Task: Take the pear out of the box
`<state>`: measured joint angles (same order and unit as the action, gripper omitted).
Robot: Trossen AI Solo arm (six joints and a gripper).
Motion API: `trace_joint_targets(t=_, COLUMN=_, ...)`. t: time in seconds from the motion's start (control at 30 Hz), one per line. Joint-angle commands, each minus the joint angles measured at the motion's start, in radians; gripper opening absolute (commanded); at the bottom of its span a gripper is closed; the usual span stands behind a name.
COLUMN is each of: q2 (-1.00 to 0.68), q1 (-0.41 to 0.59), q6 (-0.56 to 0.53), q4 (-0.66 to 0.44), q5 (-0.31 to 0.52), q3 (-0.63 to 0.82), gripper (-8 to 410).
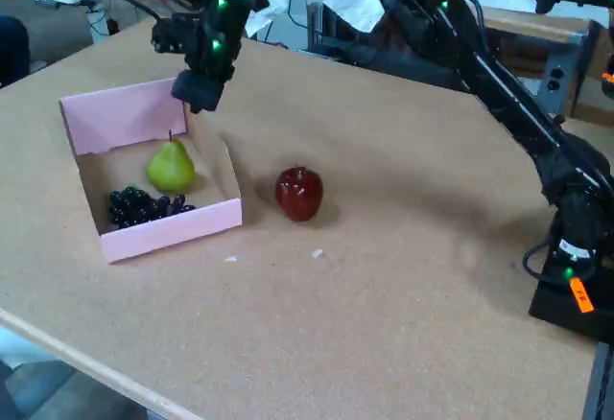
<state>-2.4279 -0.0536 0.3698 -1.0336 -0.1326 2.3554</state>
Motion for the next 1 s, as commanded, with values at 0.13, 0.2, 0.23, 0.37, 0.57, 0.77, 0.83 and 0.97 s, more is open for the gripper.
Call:
trace_joint_targets(t=0.13, q2=-0.017, q1=0.0, q6=-0.002, q4=0.042, q5=-0.008, q3=0.0, gripper=0)
trace_joint_targets(t=0.2, q2=-0.035, q1=0.0, q6=-0.002, q4=0.058, q5=-0.008, q3=0.004, gripper=0)
trace_joint_targets(t=0.23, q2=-0.034, q1=-0.001, q6=-0.002, q4=0.064, q5=-0.008, q3=0.002, gripper=0)
trace_joint_targets(t=0.37, q2=-0.05, q1=-0.002, q6=0.002, q4=0.08, q5=-0.01, q3=0.004, gripper=0)
trace_joint_targets(t=0.57, q2=-0.05, q1=-0.002, q6=0.002, q4=0.088, q5=-0.01, q3=0.002, gripper=0)
trace_joint_targets(t=0.77, q2=-0.05, q1=-0.002, q6=0.002, q4=0.1, q5=-0.011, q3=0.002, gripper=0)
trace_joint_targets(t=0.83, q2=-0.05, q1=-0.002, q6=0.002, q4=0.101, q5=-0.011, q3=0.002, gripper=0)
trace_joint_targets(t=0.97, q2=-0.05, q1=-0.002, q6=0.005, q4=0.114, q5=-0.019, q3=0.002, gripper=0)
